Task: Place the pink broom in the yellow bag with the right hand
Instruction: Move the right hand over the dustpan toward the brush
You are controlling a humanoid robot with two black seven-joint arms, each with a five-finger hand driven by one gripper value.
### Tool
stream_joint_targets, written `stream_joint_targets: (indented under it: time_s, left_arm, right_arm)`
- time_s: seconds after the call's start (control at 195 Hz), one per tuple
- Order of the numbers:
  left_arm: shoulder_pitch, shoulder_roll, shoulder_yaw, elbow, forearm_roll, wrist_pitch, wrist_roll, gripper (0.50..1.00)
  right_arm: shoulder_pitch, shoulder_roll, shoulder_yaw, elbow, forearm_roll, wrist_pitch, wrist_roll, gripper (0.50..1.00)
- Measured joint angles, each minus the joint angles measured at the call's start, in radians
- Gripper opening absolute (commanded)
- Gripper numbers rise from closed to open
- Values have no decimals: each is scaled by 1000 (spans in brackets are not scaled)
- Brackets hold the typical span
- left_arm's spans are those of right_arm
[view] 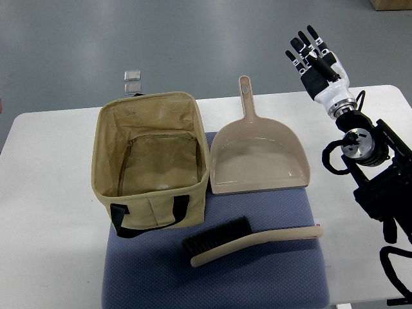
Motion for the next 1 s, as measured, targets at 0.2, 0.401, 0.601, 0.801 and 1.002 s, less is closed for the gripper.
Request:
stream_joint_targets:
  time_s: [0.2, 0.401, 0.601, 0.801, 1.002]
  left_arm:
    - [0, 0, 1, -1, 0, 0, 5, 1000]
    - [0, 0, -3, -1, -2, 0, 5, 1000]
    - [1, 0, 2, -13, -2, -5, 5, 1000]
    - [2, 0, 5, -22, 0, -17, 5, 1000]
    - [1, 0, 6, -46, 1, -18, 5, 1000]
  right_arm:
    - [3, 0, 0, 0, 0, 1, 0, 928]
    - [7, -4, -11, 7, -11, 0, 0, 928]
    - [16, -71, -69, 12, -62, 20, -4, 928]
    - [77, -205, -244, 31, -235, 23, -84, 928]
    - [165, -371, -412, 118, -394, 85, -147, 928]
